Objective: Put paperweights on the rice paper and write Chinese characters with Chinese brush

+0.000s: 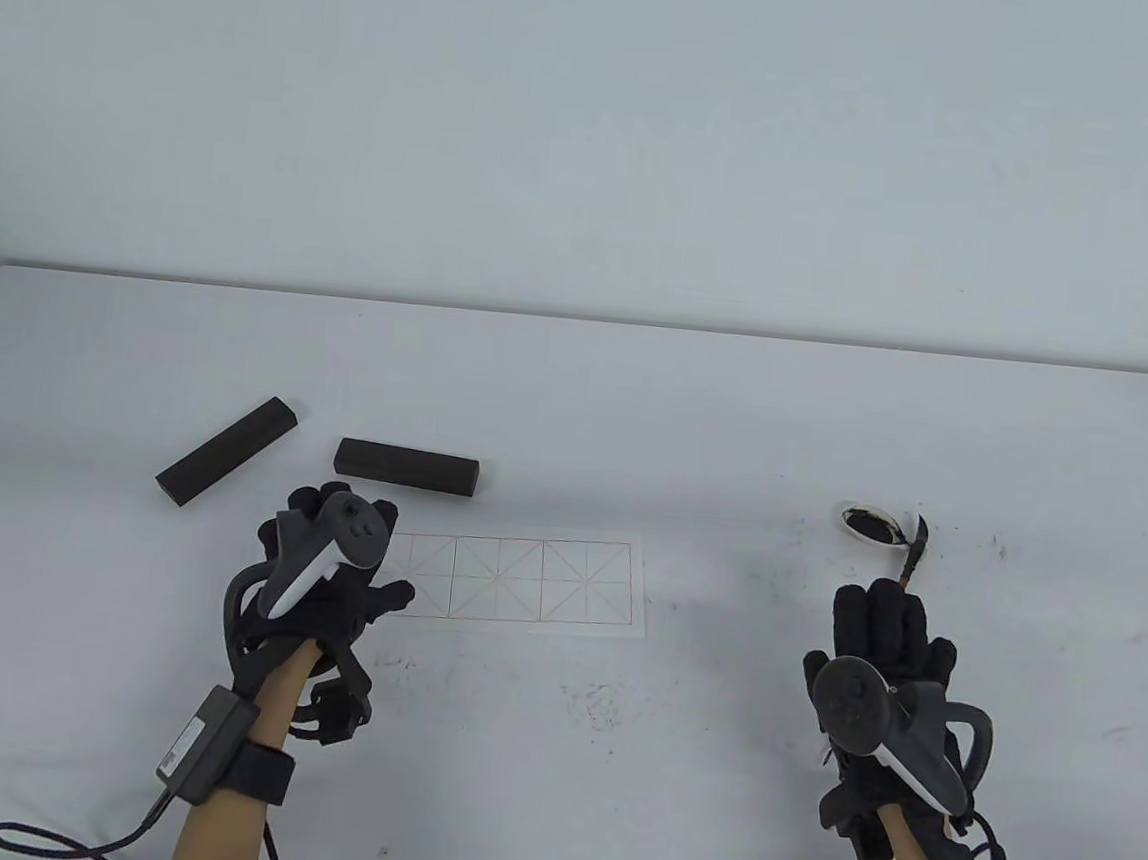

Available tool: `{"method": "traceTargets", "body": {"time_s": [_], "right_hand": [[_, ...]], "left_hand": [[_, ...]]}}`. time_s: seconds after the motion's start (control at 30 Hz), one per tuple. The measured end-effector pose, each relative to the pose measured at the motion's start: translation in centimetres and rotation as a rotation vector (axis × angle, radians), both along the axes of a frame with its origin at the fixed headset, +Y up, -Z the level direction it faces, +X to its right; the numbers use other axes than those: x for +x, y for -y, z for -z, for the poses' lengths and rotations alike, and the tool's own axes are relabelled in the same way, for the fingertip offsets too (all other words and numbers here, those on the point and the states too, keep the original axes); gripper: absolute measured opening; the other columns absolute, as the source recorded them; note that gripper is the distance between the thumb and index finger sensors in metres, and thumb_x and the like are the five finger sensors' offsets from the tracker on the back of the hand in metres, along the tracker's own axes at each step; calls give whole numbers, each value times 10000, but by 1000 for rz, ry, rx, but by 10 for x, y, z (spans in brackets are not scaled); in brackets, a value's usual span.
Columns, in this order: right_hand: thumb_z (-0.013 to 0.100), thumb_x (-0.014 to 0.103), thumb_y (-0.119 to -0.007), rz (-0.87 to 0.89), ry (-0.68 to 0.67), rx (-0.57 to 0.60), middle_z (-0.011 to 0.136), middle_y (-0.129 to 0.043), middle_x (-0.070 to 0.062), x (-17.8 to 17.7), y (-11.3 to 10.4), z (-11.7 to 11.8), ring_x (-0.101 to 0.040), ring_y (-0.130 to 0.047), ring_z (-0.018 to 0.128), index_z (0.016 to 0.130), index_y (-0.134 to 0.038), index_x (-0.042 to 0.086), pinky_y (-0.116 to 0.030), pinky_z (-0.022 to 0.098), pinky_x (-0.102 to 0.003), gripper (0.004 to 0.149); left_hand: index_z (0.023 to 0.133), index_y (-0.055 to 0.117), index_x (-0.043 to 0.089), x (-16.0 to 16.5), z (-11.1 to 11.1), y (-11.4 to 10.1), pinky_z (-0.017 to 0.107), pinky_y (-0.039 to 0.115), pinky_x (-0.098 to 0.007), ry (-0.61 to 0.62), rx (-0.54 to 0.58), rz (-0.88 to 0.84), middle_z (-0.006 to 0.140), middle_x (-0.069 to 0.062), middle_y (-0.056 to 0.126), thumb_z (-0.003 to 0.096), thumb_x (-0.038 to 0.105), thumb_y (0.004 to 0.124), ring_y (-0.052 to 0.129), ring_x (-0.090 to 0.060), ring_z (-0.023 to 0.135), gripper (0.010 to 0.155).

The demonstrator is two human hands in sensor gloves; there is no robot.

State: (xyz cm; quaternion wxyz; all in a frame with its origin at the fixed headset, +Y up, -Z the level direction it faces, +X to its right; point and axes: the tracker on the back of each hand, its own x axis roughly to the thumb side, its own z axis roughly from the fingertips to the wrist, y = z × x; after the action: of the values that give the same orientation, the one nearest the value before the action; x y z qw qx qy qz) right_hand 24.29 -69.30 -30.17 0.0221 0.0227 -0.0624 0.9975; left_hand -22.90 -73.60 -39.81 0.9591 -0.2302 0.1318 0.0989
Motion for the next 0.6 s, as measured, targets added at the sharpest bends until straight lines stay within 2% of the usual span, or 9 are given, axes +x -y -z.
{"method": "traceTargets", "body": {"time_s": [0.1,0.3,0.33,0.4,0.6], "right_hand": [[587,341,-632,3,-1,-7,1137,-193,-309,0,0,0,-539,-295,1042,1115,-310,32,-362,654,-768,691],[589,341,-631,11,-3,-12,1136,-190,-312,1,-1,1,-541,-295,1041,1116,-313,32,-358,655,-769,689],[588,341,-631,12,-2,-13,1137,-191,-311,1,-1,1,-540,-294,1042,1115,-314,32,-358,655,-769,688],[588,341,-631,11,-1,-14,1136,-190,-313,1,-1,1,-541,-295,1040,1116,-315,30,-358,654,-769,689],[588,341,-631,7,-1,-18,1135,-192,-316,1,-1,1,-542,-294,1040,1115,-318,30,-360,653,-769,688]], "left_hand": [[1096,102,578,3,13,9,796,-143,-465,-16,-75,21,1131,151,-212,468,562,693,-259,-172,1075,863],[1111,216,584,1,26,26,791,-142,-462,-12,-179,65,1124,153,-203,489,516,719,-258,-175,1065,802],[1091,175,594,1,26,29,790,-144,-461,-14,-206,78,1124,151,-204,484,515,705,-262,-175,1063,810],[1080,163,596,-2,26,30,792,-137,-464,-31,-197,29,1132,143,-190,477,510,699,-251,-180,1068,812],[1078,145,594,-2,24,30,799,-118,-475,-22,-202,34,1152,129,-158,477,511,688,-224,-196,1085,814]]}}
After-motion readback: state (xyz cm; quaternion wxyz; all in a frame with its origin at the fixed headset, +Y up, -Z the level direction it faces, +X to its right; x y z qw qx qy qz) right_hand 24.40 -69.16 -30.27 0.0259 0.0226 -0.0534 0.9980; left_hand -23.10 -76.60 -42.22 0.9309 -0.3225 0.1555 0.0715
